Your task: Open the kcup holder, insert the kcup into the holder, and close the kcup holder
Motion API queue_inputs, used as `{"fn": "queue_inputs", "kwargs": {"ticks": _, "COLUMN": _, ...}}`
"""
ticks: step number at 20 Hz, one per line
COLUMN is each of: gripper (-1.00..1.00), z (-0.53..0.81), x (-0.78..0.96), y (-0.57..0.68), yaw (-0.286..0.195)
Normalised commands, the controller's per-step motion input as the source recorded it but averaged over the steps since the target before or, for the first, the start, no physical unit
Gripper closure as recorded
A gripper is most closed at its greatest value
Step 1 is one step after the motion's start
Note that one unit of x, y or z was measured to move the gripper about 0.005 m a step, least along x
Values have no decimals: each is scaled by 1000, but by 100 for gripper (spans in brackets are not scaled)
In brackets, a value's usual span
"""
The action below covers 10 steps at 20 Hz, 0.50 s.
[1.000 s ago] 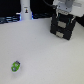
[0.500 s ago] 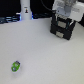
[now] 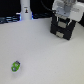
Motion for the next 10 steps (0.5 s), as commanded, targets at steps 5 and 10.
{"fn": "queue_inputs", "kwargs": {"ticks": 5, "gripper": 100, "z": 202, "x": 785, "y": -212, "yaw": -33}}
{"fn": "queue_inputs", "kwargs": {"ticks": 10, "gripper": 100, "z": 235, "x": 885, "y": -210, "yaw": -36}}
